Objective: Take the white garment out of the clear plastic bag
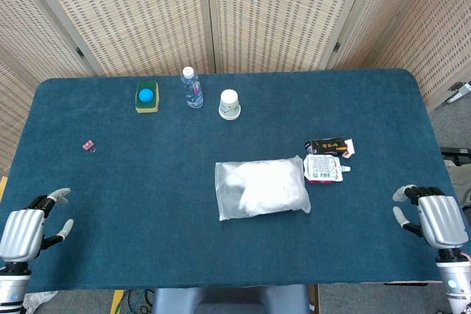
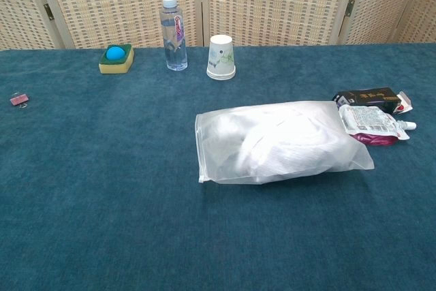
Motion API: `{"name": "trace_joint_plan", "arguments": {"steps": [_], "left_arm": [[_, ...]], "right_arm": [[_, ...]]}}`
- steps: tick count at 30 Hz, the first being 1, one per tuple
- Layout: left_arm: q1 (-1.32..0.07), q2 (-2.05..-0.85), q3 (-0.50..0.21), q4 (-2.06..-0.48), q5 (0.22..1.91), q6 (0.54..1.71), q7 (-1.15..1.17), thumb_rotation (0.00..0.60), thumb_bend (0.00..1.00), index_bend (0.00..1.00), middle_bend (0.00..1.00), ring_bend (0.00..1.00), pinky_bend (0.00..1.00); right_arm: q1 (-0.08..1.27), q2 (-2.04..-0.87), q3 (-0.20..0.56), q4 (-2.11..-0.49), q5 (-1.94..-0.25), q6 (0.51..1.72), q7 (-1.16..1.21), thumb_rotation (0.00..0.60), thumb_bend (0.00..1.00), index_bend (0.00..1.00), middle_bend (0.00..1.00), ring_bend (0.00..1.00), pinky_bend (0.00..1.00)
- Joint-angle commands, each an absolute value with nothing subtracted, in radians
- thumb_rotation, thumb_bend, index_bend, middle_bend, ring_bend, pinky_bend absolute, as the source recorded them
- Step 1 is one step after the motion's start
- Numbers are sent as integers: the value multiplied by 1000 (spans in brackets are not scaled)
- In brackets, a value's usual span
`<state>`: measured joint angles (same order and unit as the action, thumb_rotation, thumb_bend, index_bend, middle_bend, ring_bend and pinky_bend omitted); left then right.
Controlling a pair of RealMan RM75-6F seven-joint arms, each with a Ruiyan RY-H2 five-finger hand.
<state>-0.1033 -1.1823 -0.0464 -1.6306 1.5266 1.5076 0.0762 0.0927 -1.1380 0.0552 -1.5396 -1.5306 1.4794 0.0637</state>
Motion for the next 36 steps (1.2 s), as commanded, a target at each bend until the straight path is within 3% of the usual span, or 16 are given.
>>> {"name": "trace_joint_plan", "arguments": {"steps": [1,3,5,8,11,15,25,36], "left_arm": [[-105,-1181,-42,-1649,1532,1508,119,600,326,226,384,335,609],[-101,-1176,-39,-1656,1522,1503,126,600,327,221,381,335,609],[-100,-1176,-38,-1659,1513,1497,121,600,327,218,380,335,609],[-100,-1175,-40,-1660,1509,1496,114,600,327,217,378,335,609],[-100,-1179,-39,-1656,1508,1494,108,600,326,217,376,335,609],[-102,-1190,-33,-1641,1512,1485,101,600,327,217,372,335,609],[-112,-1210,-30,-1610,1508,1462,71,600,326,217,366,335,609],[-111,-1216,-20,-1604,1517,1459,70,600,326,218,366,336,609]], "right_arm": [[89,-1145,57,-1530,-1535,1491,78,600,319,510,504,511,474],[87,-1155,51,-1521,-1544,1496,83,600,293,507,493,500,474],[92,-1157,42,-1517,-1555,1483,91,600,199,472,456,463,474],[112,-1146,34,-1543,-1566,1446,96,600,16,302,325,331,395],[135,-1134,30,-1583,-1576,1408,72,600,0,160,201,201,249],[181,-1120,30,-1672,-1561,1321,-13,600,0,19,63,50,155],[334,-1226,88,-1746,-1424,1096,-262,600,0,0,0,0,115],[492,-1412,154,-1610,-1300,961,-355,600,0,0,0,0,115]]}}
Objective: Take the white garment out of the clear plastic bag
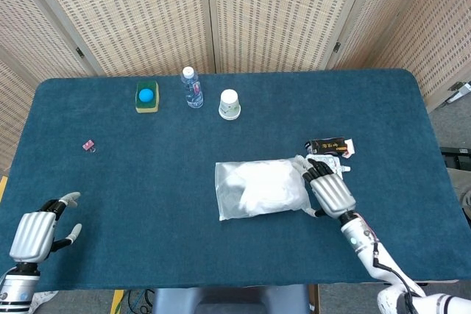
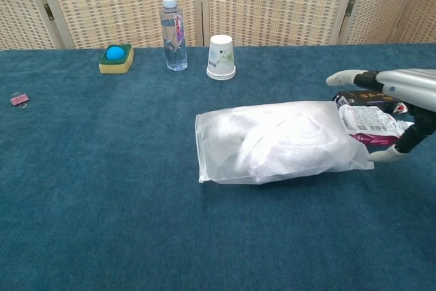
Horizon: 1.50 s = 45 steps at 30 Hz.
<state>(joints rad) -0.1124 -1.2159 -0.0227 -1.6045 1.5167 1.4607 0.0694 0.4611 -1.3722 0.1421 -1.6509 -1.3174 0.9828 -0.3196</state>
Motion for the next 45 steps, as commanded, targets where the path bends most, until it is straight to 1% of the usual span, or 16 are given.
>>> {"name": "trace_joint_plan", "arguments": {"steps": [1,7,10,12,13,15,16,17,19,21,23,27,30,33,38,45], "left_arm": [[-112,-1216,-20,-1606,1518,1458,71,600,327,218,366,336,609],[-116,-1225,-13,-1599,1515,1441,79,600,327,219,366,337,610],[-119,-1228,-12,-1597,1516,1437,80,600,326,220,366,339,611],[-119,-1229,-11,-1597,1517,1436,77,600,326,220,366,340,611],[-119,-1230,-10,-1596,1517,1436,76,600,326,220,366,341,612],[-118,-1235,-7,-1590,1518,1435,74,600,326,221,367,342,613],[-118,-1236,-6,-1587,1519,1435,71,600,327,221,369,343,613],[-118,-1237,-5,-1584,1520,1434,69,600,327,221,371,344,614],[-122,-1237,-7,-1593,1520,1429,76,600,327,221,375,345,615],[-124,-1237,-4,-1592,1521,1424,75,600,327,221,377,346,616],[-125,-1237,-1,-1588,1524,1421,77,600,327,222,379,347,617],[-128,-1240,-1,-1585,1526,1420,76,600,327,223,380,348,617],[-130,-1244,-2,-1582,1532,1422,78,600,326,226,382,350,618],[-133,-1244,-3,-1580,1539,1425,79,600,326,228,386,352,619],[-144,-1234,-20,-1599,1550,1439,82,600,327,234,399,364,627],[-177,-1226,-59,-1632,1567,1452,92,600,326,247,438,396,644]], "right_arm": [[502,-1426,155,-1596,-1298,959,-368,600,0,0,0,0,115],[555,-1495,168,-1537,-1264,915,-348,600,0,0,5,0,115],[581,-1513,169,-1513,-1249,888,-342,600,0,0,46,1,123],[598,-1520,172,-1504,-1231,867,-343,600,0,15,114,34,157],[606,-1523,173,-1501,-1224,860,-346,600,0,44,166,78,189],[624,-1526,175,-1497,-1208,839,-349,600,0,132,279,196,289],[632,-1526,175,-1496,-1204,831,-350,600,3,165,309,229,324],[639,-1527,175,-1494,-1202,825,-352,600,26,225,360,280,368],[654,-1533,174,-1486,-1201,820,-357,600,126,305,434,356,389],[664,-1539,171,-1478,-1203,821,-361,600,305,391,512,440,426],[671,-1545,168,-1471,-1206,827,-365,600,429,455,562,495,474],[674,-1558,159,-1457,-1236,859,-357,600,629,586,665,604,564],[672,-1564,150,-1445,-1282,890,-326,600,699,651,715,656,617],[669,-1566,140,-1432,-1349,934,-279,600,733,687,745,689,664],[664,-1559,122,-1410,-1482,1035,-195,600,761,711,766,713,699],[664,-1545,89,-1391,-1639,1163,-192,600,772,718,770,719,714]]}}
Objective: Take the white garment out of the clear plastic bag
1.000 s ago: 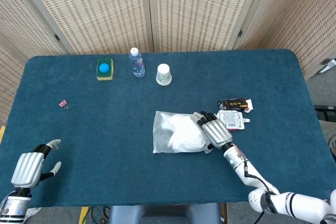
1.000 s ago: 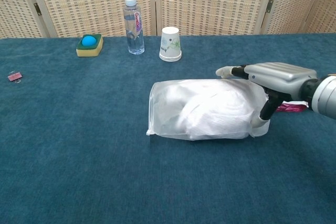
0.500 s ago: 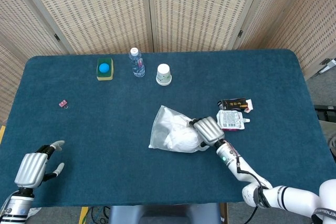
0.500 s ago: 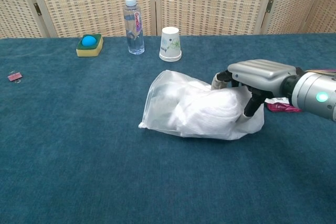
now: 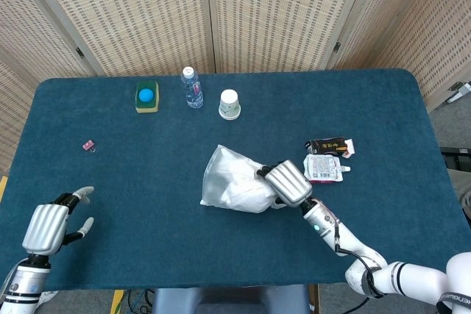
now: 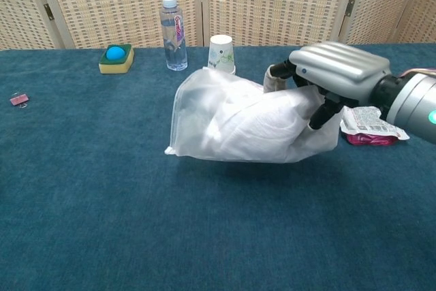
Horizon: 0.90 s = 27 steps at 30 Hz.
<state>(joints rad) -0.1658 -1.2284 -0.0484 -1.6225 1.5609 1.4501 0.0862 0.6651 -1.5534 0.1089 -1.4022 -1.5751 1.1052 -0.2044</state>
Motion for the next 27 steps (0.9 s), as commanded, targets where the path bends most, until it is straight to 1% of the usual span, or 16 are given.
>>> {"name": "trace_joint_plan", "arguments": {"steps": [1,6,9,12,14,17,19,21,27], "left_arm": [[-183,-1225,-65,-1637,1570,1452,96,600,326,248,443,400,646],[-220,-1212,-102,-1679,1588,1453,109,600,327,254,473,423,660],[-244,-1211,-122,-1706,1595,1450,107,600,326,262,513,447,675],[-272,-1216,-146,-1726,1603,1445,107,600,326,289,633,524,706],[-284,-1217,-154,-1741,1611,1443,112,600,327,316,769,616,774],[-297,-1216,-157,-1763,1627,1443,136,600,325,348,913,716,843],[-307,-1213,-158,-1779,1632,1436,152,600,303,359,972,760,872],[-314,-1210,-156,-1793,1638,1431,163,600,270,368,997,791,893],[-333,-1206,-154,-1827,1656,1421,182,600,201,379,1000,849,927]], "right_arm": [[664,-1544,86,-1390,-1656,1179,-188,600,772,718,769,719,714],[663,-1550,76,-1371,-1739,1267,-163,600,771,718,769,719,714],[665,-1562,74,-1348,-1780,1317,-143,600,771,718,769,719,714],[667,-1582,75,-1314,-1813,1367,-116,600,771,718,769,719,714],[669,-1598,80,-1289,-1829,1398,-95,600,771,718,769,719,714],[672,-1624,89,-1251,-1845,1446,-57,600,771,718,769,719,714],[675,-1636,96,-1231,-1851,1470,-35,600,771,718,769,719,714],[678,-1643,103,-1218,-1855,1490,-23,600,771,718,769,719,714],[687,-1651,119,-1207,-1854,1518,0,600,771,718,769,719,714]]}}
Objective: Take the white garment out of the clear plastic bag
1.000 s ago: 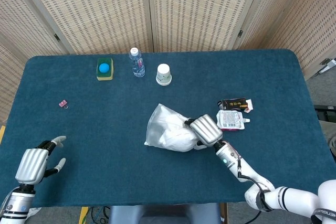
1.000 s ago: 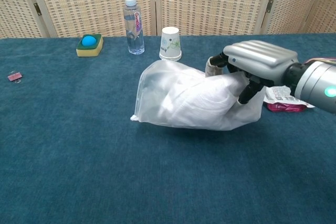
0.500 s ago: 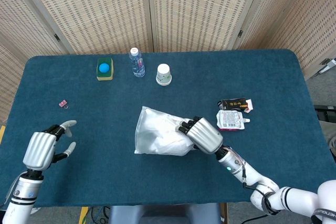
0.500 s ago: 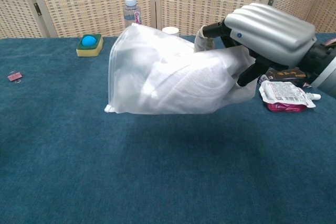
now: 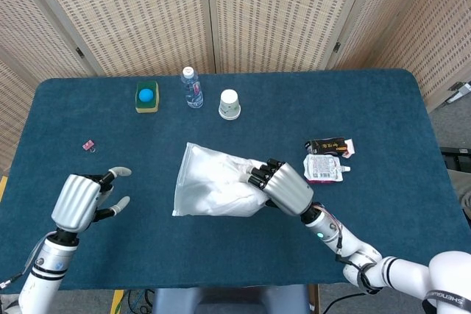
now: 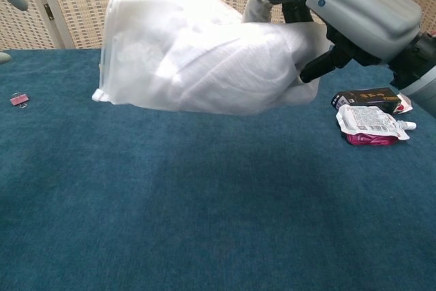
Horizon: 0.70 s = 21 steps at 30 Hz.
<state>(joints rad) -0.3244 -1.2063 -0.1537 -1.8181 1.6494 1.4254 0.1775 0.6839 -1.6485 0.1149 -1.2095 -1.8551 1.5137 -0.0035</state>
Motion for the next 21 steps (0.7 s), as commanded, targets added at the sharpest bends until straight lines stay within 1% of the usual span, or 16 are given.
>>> {"name": "trace_joint_plan", "arguments": {"steps": [1,5,10,14,21], "left_arm": [[-336,-1208,-155,-1831,1658,1420,183,600,195,379,1000,857,933],[-356,-1220,-165,-1845,1665,1416,185,600,173,377,1000,868,940],[-381,-1229,-182,-1868,1665,1407,193,600,172,368,1000,867,940],[-395,-1222,-182,-1890,1662,1390,199,600,129,362,1000,865,940],[-412,-1218,-183,-1918,1670,1384,210,600,98,362,1000,865,941]], "right_arm": [[688,-1653,120,-1206,-1854,1521,3,600,771,718,769,719,714],[694,-1663,125,-1201,-1853,1532,16,600,772,718,769,719,714],[700,-1678,127,-1188,-1857,1550,33,600,771,718,769,719,714],[704,-1687,125,-1171,-1863,1564,45,600,772,718,769,719,714],[707,-1703,118,-1145,-1870,1587,65,600,774,718,769,719,714]]}}
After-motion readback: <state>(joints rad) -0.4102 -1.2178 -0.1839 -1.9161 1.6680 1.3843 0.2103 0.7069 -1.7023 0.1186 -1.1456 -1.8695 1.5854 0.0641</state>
